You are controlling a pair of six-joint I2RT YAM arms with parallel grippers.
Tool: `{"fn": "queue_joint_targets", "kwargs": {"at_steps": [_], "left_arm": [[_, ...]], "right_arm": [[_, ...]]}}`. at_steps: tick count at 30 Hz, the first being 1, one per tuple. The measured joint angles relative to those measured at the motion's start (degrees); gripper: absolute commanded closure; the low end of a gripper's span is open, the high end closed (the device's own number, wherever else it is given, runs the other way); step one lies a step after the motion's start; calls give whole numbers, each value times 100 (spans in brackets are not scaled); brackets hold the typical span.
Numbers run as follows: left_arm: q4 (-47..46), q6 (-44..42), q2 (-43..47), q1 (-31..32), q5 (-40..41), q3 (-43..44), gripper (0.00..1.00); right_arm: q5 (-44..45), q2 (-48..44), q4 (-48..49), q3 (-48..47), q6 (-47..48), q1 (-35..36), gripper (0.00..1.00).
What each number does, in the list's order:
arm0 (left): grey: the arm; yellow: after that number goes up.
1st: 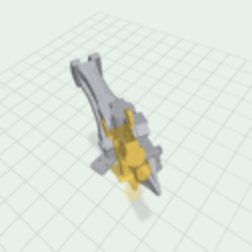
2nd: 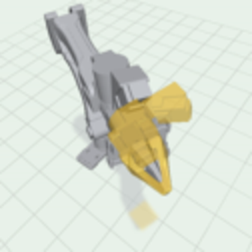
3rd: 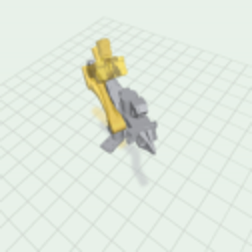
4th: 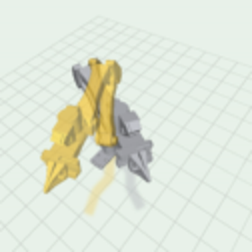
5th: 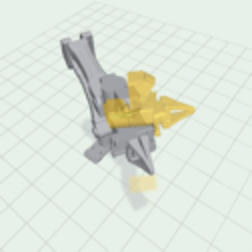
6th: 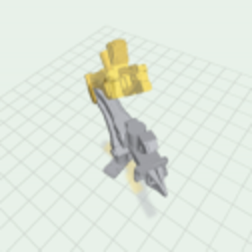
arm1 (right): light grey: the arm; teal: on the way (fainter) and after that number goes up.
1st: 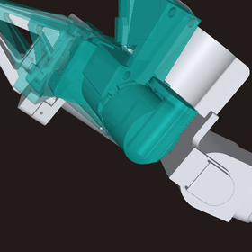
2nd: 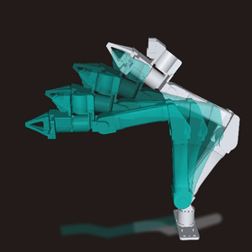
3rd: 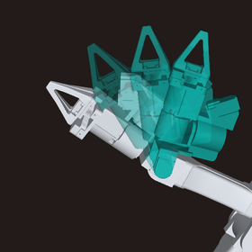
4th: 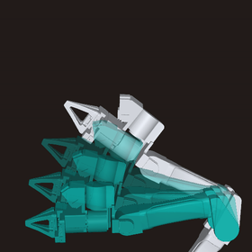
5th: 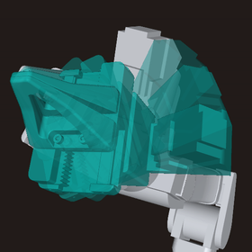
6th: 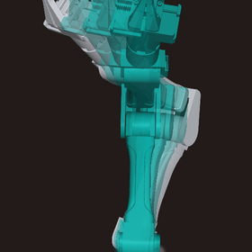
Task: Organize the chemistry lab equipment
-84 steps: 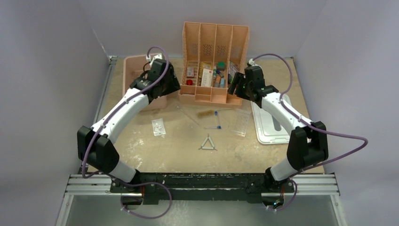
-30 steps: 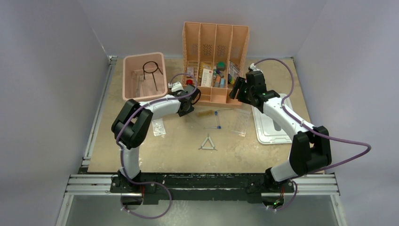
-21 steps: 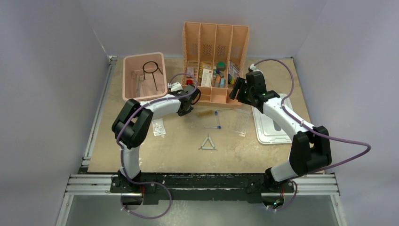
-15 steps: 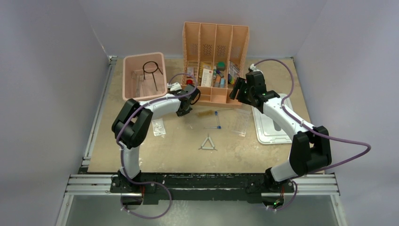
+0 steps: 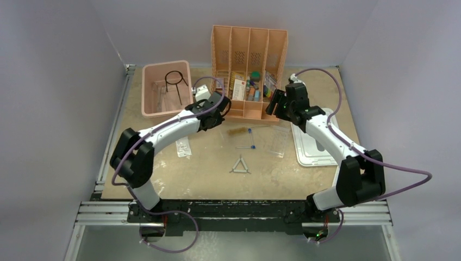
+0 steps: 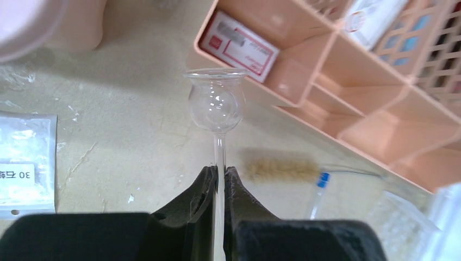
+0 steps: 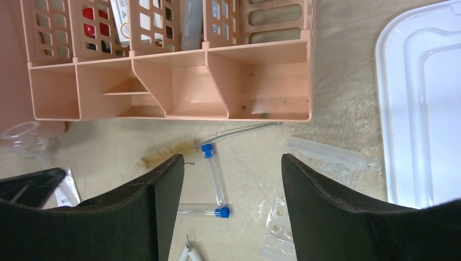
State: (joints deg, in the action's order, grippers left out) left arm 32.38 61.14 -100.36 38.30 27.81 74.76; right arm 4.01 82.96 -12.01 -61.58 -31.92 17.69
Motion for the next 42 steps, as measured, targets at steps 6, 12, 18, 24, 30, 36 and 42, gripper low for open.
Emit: {"fn": "queue_joint_targets", "kwargs": {"at_steps": [6, 12, 18, 24, 30, 36, 42], "left_arm": [[-435, -525, 713, 72, -208, -61, 99], [-881, -1340, 588, 28, -715, 531, 99], [-1069, -2092, 470, -417, -1613, 962, 99], [-942, -2931, 396, -1307, -2197, 1478, 99], [-658, -3536, 466, -2229, -2433, 1569, 99], [-254, -4111, 461, -3338, -2402, 1978, 99], [-74, -4454, 0, -3777, -2039, 2544, 100]], "right_arm": [[37, -24, 42, 76, -4, 0, 32], [111, -26, 42, 107, -2, 0, 32], [146, -22, 39, 87, 2, 0, 32], [205, 31, 57, -79, 7, 0, 32], [297, 94, 76, -168, 31, 0, 32], [426, 417, 68, -514, 168, 0, 32], [452, 664, 66, -758, 227, 0, 32]]}}
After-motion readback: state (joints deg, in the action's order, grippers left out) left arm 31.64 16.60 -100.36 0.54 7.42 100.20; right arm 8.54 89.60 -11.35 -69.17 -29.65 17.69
